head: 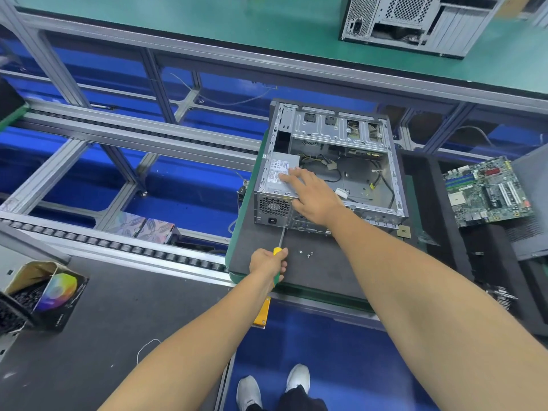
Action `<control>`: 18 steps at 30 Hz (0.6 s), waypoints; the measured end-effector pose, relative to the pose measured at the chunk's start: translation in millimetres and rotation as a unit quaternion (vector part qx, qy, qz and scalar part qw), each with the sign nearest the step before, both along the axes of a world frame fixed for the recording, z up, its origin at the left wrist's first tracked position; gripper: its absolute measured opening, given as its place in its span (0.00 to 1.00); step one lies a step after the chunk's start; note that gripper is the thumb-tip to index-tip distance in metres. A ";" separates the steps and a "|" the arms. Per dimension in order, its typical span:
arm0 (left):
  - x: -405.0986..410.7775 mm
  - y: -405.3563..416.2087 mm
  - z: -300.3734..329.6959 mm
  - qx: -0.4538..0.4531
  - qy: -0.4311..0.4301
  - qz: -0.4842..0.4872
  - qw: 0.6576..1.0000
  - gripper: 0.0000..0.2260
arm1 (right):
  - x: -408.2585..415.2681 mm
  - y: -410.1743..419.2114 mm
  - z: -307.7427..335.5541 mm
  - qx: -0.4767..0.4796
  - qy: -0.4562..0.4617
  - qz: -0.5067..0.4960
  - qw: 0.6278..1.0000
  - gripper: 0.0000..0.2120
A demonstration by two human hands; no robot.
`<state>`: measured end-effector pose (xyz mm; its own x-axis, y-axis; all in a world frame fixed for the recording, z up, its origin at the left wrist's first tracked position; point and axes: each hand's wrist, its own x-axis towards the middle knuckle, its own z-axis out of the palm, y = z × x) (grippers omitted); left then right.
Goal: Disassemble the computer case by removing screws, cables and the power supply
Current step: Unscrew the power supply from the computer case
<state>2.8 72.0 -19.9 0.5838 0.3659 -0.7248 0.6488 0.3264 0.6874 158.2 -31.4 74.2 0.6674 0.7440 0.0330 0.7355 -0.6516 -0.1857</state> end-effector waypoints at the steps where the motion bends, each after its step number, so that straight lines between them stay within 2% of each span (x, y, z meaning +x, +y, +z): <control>1: -0.4 0.8 -1.4 0.008 0.008 -0.008 1.000 0.14 | 0.2 -0.4 0.0 0.000 -0.001 0.000 1.000 0.31; 9: -2.3 1.0 1.0 0.037 0.033 -0.050 0.998 0.15 | 0.0 -0.1 0.1 -0.001 0.000 0.000 1.000 0.31; 14: 2.8 -4.0 13.1 -0.034 0.049 -0.054 0.997 0.22 | -0.2 0.2 0.2 -0.001 0.001 -0.002 1.000 0.31; 18: 0.4 -1.0 15.6 -0.054 0.063 -0.053 0.995 0.23 | -0.4 0.4 1.3 0.001 0.002 -0.001 1.000 0.31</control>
